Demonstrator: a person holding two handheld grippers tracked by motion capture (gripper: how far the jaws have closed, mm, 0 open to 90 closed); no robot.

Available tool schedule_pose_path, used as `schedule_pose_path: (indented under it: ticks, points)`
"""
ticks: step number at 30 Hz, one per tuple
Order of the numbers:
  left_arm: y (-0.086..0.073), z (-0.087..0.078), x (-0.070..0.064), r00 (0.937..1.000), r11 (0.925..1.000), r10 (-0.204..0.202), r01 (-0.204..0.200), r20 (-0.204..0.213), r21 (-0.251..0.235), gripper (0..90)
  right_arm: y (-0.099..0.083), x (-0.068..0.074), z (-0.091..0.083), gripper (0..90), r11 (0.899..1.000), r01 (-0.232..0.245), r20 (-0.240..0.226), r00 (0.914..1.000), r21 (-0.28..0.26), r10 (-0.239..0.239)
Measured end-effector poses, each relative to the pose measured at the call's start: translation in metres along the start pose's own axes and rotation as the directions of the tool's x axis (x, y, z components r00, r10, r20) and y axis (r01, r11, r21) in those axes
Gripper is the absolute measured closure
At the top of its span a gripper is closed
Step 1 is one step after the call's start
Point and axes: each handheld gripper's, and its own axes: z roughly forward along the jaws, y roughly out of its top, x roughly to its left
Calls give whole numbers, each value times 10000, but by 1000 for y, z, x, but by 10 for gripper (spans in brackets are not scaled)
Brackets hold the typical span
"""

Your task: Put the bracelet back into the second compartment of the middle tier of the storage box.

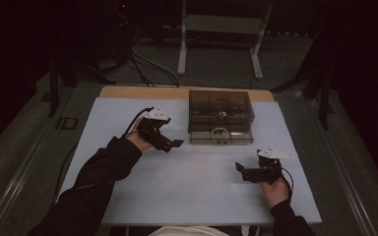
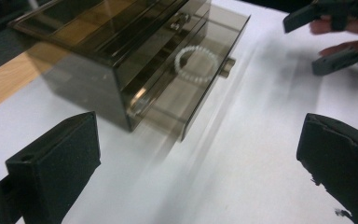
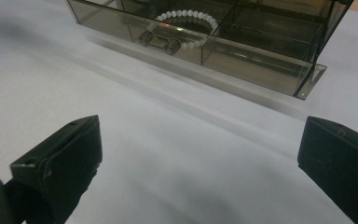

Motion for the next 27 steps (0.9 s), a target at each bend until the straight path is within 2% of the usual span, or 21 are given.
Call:
schedule_pose_path:
  ticks: [5, 12, 20, 27]
  points:
    - [-15, -9, 0, 9998, 9998, -131, 134, -178, 149, 9, 0, 0, 0, 0, 10000, 13, 25, 10000, -36, -13]
    - [-39, -20, 1, 9982, 9984, -558, 559, -230, 31, 9, 0, 0, 0, 0, 10000, 18, 1, 10000, -12, -18]
    - [-65, -34, 1, 9941, 9948, -1016, 1014, -370, -56, 9, 1, -1, -2, 0, 9999, -23, 94, 10000, -102, 23]
    - [-88, -46, 0, 9880, 9905, -1375, 1375, -700, -52, 9, 1, 1, 0, 0, 10000, 67, 43, 10000, -35, -67]
